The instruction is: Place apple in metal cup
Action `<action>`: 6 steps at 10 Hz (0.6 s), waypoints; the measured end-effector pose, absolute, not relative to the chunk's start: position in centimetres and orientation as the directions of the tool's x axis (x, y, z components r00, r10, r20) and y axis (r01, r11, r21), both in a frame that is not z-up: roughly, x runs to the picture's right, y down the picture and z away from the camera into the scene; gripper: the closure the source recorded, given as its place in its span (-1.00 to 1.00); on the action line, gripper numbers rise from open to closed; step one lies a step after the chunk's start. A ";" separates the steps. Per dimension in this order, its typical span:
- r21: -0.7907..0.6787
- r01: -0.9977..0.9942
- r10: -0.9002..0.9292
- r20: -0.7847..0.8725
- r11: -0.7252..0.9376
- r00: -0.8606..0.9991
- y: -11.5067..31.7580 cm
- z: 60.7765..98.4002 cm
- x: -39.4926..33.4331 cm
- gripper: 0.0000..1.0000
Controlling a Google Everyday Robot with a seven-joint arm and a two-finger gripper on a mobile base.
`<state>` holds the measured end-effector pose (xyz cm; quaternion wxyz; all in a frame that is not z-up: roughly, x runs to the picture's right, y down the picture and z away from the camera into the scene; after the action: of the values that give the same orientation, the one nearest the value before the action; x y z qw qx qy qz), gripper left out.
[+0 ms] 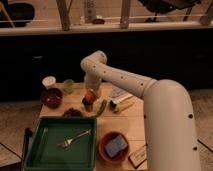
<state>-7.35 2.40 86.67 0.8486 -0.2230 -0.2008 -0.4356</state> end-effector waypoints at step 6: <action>-0.203 0.823 -0.635 0.548 0.531 0.545 2.2 86.8 -7.4 0.99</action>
<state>-7.41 2.21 86.83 0.8497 -0.2247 -0.2091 -0.4287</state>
